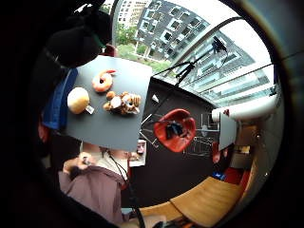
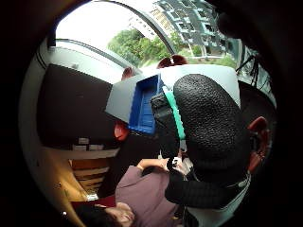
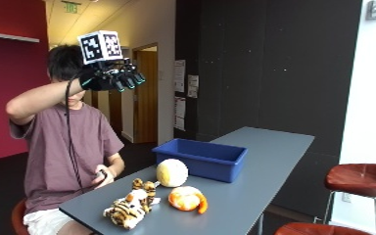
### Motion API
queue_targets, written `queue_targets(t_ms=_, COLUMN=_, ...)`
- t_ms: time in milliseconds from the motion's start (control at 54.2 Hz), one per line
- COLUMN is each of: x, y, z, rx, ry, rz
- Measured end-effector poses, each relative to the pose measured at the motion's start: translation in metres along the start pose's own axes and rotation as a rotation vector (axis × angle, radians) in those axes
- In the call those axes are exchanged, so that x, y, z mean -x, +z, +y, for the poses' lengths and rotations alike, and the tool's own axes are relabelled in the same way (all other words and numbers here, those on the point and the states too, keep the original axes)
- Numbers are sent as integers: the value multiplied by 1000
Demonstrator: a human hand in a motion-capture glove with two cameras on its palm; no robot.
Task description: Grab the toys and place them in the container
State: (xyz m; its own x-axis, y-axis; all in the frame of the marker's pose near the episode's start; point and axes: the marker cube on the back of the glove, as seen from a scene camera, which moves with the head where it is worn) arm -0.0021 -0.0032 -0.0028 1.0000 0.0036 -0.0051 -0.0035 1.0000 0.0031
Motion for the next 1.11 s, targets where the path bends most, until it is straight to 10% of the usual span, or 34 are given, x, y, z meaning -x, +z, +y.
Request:
queue_targets(t_ms=664, x=-8, y=62, z=-80, rx=228, ry=-103, rz=250)
queue_targets(t_ms=1107, x=-106, y=301, z=-42, rx=621, ry=-186, rz=255)
